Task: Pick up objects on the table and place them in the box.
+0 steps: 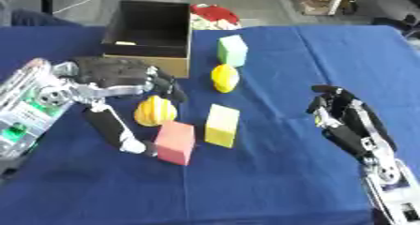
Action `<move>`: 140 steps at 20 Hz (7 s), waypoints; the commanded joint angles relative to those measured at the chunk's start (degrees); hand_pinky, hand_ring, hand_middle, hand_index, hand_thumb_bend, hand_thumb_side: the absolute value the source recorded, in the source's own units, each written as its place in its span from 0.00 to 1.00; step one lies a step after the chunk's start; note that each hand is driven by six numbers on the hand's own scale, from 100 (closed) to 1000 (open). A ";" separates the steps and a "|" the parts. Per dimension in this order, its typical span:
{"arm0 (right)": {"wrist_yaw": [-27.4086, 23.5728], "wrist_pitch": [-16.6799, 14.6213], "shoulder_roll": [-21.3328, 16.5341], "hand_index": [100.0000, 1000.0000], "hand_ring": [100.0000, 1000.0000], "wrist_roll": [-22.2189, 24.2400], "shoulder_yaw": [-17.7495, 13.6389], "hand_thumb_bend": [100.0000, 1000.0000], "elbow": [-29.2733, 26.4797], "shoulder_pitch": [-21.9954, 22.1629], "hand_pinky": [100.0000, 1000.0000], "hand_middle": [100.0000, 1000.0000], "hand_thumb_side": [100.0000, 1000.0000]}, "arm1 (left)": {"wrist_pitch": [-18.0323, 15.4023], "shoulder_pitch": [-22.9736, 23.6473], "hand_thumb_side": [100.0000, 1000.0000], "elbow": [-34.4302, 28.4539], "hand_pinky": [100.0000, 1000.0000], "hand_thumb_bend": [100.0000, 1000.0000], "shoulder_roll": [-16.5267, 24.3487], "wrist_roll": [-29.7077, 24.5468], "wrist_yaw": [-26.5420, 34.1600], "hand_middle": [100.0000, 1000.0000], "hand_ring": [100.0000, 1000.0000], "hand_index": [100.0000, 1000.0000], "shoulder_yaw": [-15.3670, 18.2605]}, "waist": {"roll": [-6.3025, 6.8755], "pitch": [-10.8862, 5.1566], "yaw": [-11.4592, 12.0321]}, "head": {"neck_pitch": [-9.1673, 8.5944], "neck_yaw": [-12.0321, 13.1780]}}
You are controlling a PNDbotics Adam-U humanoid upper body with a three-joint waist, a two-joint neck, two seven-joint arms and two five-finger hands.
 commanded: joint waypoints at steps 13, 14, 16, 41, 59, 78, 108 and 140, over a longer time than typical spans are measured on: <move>0.23 0.06 -0.77 0.74 0.52 -0.23 -0.51 0.00 -1.01 -0.29 0.66 0.45 0.27 | -3.59 -2.03 0.26 4.55 0.80 0.52 -1.68 -0.64 -6.80 0.71 0.72 0.86 -0.39 | 0.83 -1.46 0.14 | 0.22 -0.37; 0.21 0.06 -0.77 0.74 0.52 -0.22 -0.50 0.00 -1.01 -0.28 0.66 0.45 0.27 | -2.86 -1.93 0.26 4.87 0.80 0.52 -1.90 0.52 -7.36 0.71 0.72 0.86 -0.41 | 0.80 -1.45 0.15 | 0.22 -0.40; 0.18 0.05 -0.75 0.74 0.52 -0.18 -0.47 0.00 -1.01 -0.29 0.66 0.45 0.27 | -1.67 -1.78 0.26 5.51 0.80 0.52 -2.35 2.56 -8.47 0.71 0.71 0.86 -0.56 | 0.76 -1.43 0.16 | 0.22 -0.41; 0.00 0.10 -0.58 0.74 0.52 0.15 -0.14 0.00 -0.91 -0.45 0.66 0.45 0.27 | 1.35 -1.01 0.09 13.68 0.65 0.33 -8.10 8.50 -11.09 0.42 0.46 0.64 -3.16 | 0.72 -1.32 0.16 | 0.22 -0.81; 0.07 0.12 -0.64 0.74 0.52 0.16 -0.17 0.00 -0.87 -0.42 0.66 0.45 0.27 | 1.85 -1.10 0.26 6.45 0.74 0.44 -4.19 6.27 -7.97 0.55 0.59 0.76 -1.14 | 0.97 -1.30 0.07 | 0.22 -0.92; -0.08 0.21 -0.42 0.74 0.52 0.15 -0.10 0.00 -0.81 -0.30 0.66 0.45 0.26 | 4.78 -1.32 0.36 14.47 0.83 0.54 -9.73 10.88 -15.45 0.71 0.73 0.85 -1.02 | 0.61 -1.27 0.08 | 0.22 -1.08; -0.02 0.41 -0.61 0.74 0.52 -0.04 0.18 0.00 -0.41 -0.34 0.66 0.45 0.26 | 10.69 -3.16 0.03 5.98 0.61 0.19 -5.23 13.78 -8.66 0.36 0.38 0.64 4.75 | 0.79 -1.31 0.17 | 0.22 -1.97; -1.65 0.39 0.03 0.74 0.52 2.54 3.32 0.00 1.15 -1.22 0.66 0.45 0.23 | 32.03 -21.47 0.42 59.14 0.79 0.16 -18.78 55.97 -26.70 0.69 0.66 0.88 29.33 | -0.76 -0.48 -4.91 | 0.22 -1.48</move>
